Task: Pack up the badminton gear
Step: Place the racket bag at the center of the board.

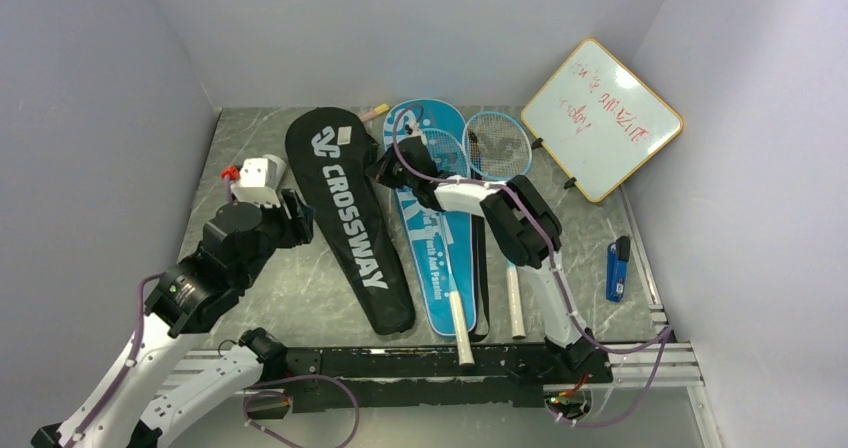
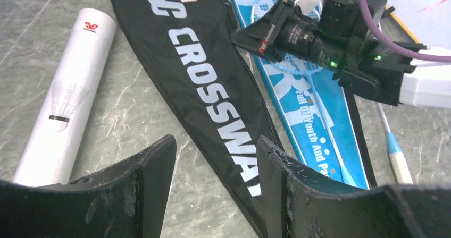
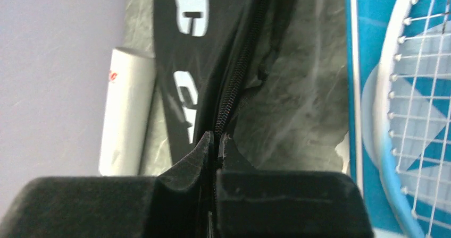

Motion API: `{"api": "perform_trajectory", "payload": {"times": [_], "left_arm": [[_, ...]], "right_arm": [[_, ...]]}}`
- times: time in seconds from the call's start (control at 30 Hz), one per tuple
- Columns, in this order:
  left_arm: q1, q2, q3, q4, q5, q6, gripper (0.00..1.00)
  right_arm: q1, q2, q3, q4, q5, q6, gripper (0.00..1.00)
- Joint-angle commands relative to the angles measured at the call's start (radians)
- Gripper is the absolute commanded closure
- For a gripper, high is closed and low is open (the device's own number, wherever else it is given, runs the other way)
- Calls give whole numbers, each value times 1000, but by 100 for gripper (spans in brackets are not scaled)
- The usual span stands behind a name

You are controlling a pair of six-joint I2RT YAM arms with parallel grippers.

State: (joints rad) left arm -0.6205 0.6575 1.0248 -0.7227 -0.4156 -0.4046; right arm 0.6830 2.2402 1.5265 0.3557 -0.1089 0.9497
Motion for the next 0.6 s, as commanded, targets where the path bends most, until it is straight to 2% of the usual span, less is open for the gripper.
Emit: {"api": "perform_trajectory", "payload": {"times": [0.0, 0.27, 0.37, 0.4, 0.47, 0.5, 0.57], "left_arm": [[2, 18, -15, 28, 32, 13, 38], [4, 57, -35, 39, 41, 19, 36], [3, 79, -34, 31, 47, 14, 36], [4, 85, -34, 32, 53, 15, 36], [3, 92, -40, 40, 68, 13, 36], [3, 93, -46, 47, 77, 13, 36], [4, 94, -63, 62, 96, 7, 36]], "right_arm": [[29, 29, 141, 16, 150, -26, 100], [134, 174, 395, -97, 280, -150, 100], [145, 236, 535, -182, 257, -202, 93], [144, 243, 573, -221, 256, -223, 80], [145, 201, 566, -273, 333, -268, 31], [144, 155, 505, -263, 379, -273, 17], [133, 42, 331, -163, 394, -303, 13]]}}
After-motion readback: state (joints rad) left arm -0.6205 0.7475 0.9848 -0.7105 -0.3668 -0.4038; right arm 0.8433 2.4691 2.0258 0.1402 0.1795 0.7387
